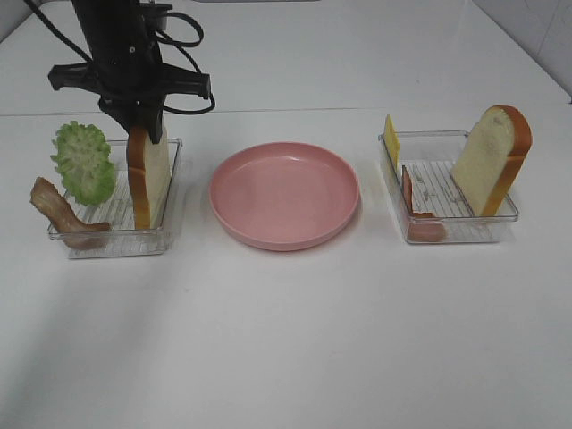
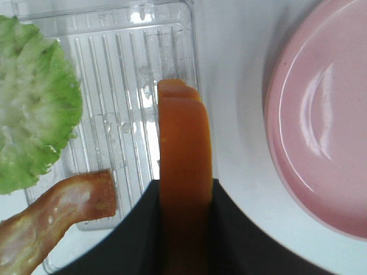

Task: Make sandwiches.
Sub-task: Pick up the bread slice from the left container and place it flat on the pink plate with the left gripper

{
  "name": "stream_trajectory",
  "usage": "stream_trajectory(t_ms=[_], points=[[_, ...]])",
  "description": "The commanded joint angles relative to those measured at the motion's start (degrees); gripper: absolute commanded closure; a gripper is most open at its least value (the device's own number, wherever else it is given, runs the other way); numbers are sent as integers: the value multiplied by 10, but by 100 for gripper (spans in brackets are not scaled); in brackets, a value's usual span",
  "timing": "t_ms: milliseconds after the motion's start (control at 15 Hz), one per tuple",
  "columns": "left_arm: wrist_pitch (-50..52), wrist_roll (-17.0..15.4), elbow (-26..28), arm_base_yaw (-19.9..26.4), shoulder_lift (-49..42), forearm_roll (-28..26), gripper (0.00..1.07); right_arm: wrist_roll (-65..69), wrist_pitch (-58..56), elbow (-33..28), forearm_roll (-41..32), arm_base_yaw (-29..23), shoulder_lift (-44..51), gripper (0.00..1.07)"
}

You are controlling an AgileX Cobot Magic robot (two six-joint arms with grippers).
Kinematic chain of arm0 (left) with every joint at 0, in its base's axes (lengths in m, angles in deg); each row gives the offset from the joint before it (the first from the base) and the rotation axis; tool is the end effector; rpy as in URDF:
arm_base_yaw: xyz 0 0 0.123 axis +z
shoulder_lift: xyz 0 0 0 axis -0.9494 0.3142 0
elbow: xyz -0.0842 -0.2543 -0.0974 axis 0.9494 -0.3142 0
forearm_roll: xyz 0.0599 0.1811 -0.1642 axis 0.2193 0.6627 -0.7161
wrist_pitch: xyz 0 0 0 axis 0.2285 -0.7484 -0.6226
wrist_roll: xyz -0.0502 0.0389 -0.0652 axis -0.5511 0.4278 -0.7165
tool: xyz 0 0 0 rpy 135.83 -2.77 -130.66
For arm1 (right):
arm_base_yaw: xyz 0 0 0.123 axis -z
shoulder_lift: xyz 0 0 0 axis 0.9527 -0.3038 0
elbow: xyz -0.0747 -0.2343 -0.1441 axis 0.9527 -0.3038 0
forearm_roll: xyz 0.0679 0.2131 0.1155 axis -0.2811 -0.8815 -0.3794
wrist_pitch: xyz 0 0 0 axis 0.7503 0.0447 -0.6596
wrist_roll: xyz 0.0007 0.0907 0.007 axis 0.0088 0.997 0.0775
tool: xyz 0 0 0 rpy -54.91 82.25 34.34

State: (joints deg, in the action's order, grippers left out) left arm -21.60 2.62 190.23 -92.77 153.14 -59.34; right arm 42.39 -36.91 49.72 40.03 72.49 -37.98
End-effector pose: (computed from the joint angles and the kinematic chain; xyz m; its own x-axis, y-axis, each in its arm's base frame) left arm 0.4363 -0.1621 0.2262 -0.9748 0.0297 -0.2211 0.0332 0.9994 -0.0119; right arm -0.0064 0.0077 0.2779 -0.4525 -0.0467 -0.8905 -0.0929 0.9957 -0.0050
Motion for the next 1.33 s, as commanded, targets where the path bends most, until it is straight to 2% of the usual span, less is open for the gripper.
stream_trajectory(t_ms=[67,267,400,467,533,667,800,867,933,1000,1133,1333], points=[[-40,26,1,1,-47,-3,107,1,5,-1,-2,4,8,25],[-28,46,1,1,-98,-12,107,1,5,-1,-2,4,8,25],[-17,84,2,13,-107,-64,107,1,5,-1,-2,4,8,25],[-2,115,1,30,-105,-129,107,1,5,-1,-2,4,8,25],[28,163,1,57,-97,-225,107,1,5,-1,-2,4,8,25],[64,219,1,78,-77,-340,107,1,5,-1,-2,4,8,25],[83,274,1,80,-41,-424,107,1,5,-1,-2,4,8,25],[85,285,1,80,-29,-443,107,1,5,-1,-2,4,8,25],[87,334,1,80,32,-551,107,1,5,-1,-2,4,8,25],[87,350,1,80,54,-575,107,1,5,-1,-2,4,8,25],[93,361,1,77,94,-604,107,1,5,-1,-2,4,8,25],[117,367,1,72,135,-651,107,1,5,-1,-2,4,8,25]])
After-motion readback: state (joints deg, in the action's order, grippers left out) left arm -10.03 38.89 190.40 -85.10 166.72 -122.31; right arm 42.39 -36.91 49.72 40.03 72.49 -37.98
